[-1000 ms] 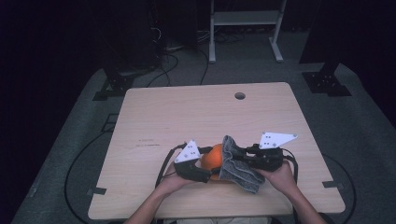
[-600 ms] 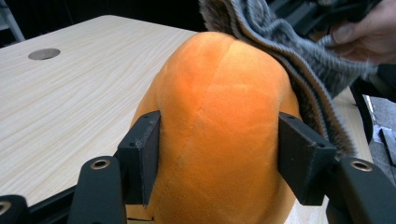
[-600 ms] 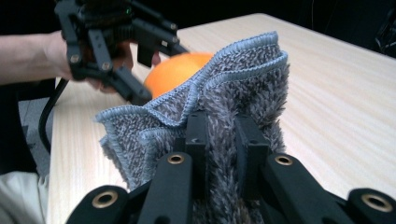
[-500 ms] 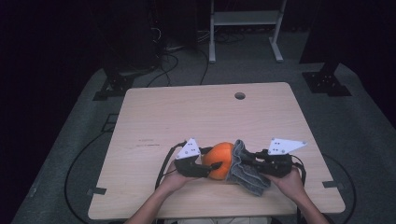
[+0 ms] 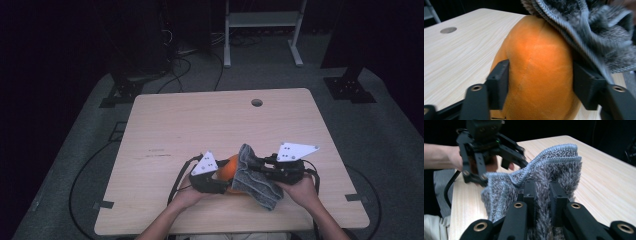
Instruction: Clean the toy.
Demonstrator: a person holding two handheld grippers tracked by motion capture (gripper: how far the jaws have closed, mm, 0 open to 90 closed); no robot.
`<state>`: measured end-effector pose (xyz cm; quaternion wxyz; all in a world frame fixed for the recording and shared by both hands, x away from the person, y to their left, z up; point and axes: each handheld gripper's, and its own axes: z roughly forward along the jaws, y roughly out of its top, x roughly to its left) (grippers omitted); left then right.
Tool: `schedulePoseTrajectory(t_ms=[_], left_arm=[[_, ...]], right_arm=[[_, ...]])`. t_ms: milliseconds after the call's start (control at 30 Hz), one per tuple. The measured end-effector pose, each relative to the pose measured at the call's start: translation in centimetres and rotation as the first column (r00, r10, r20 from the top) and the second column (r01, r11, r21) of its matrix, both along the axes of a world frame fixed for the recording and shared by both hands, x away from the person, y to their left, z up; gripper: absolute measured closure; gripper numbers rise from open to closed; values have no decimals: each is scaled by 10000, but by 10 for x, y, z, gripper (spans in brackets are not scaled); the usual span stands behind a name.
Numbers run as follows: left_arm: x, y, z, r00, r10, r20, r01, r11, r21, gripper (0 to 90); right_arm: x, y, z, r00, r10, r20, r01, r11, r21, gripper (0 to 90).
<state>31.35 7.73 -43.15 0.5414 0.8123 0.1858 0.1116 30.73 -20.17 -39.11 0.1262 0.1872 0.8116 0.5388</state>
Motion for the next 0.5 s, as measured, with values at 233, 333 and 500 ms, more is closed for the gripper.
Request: schedulePoseTrajectory(t_ms=[233,333,500], left_arm=[[-1,-8,0,10000,-24,65,24,9999,100,313],[-3,-11,0,9996,-183,192,180,9997,157,331],[-1,-5,-1,9988,-478,71,477,9988,124,295]], right_arm=[[-17,-20,-14,9997,-178,-169,175,9997,-194,777],[-21,-15,-10,9999,85,-93,-88,9995,-313,777],[-14,-9,-6,10000,-17,-26,16,9991,-416,778]])
